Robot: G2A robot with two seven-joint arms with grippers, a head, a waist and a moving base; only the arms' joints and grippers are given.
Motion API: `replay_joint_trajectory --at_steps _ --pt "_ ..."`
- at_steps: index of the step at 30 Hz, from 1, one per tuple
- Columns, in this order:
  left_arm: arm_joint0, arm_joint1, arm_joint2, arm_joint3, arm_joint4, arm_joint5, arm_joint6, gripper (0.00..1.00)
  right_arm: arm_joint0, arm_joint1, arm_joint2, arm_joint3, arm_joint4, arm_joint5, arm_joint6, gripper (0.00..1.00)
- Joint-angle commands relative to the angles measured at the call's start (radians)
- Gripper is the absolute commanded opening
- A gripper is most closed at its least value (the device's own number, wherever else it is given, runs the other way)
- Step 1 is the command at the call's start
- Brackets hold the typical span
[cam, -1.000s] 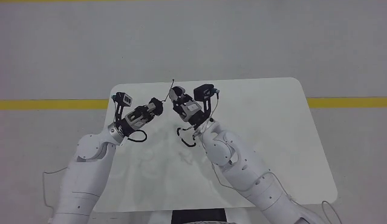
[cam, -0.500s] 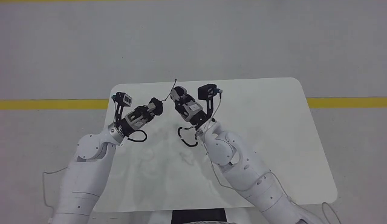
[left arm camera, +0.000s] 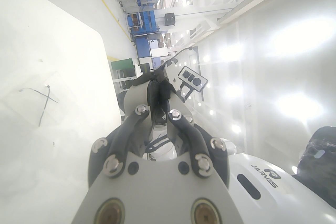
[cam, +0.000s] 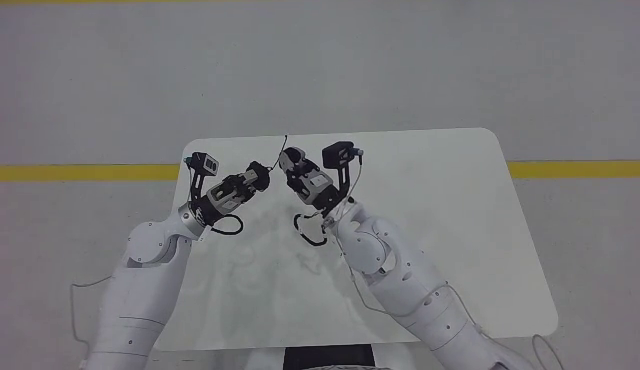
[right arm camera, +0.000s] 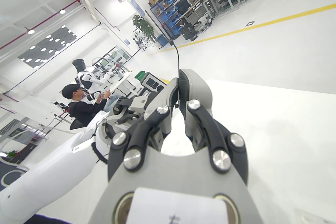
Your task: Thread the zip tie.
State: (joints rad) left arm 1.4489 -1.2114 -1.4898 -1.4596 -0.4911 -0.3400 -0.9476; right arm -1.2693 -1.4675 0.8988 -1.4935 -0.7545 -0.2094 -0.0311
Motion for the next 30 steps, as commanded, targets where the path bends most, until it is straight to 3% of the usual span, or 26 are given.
replay_joint_trajectory --at_steps 1,10,30 --pt "0.000 0.000 0.000 0.000 0.000 0.000 0.000 0.00 -0.002 0.000 0.003 -0.001 0.001 -0.001 -0.005 0.00" --pt "0.000 0.000 0.000 0.000 0.000 0.000 0.000 0.00 -0.009 -0.001 0.001 -0.003 0.003 -0.033 0.012 0.00" --pt "0.000 0.000 0.000 0.000 0.000 0.000 0.000 0.00 -0.007 -0.010 -0.009 0.013 -0.004 -0.022 -0.005 0.00"
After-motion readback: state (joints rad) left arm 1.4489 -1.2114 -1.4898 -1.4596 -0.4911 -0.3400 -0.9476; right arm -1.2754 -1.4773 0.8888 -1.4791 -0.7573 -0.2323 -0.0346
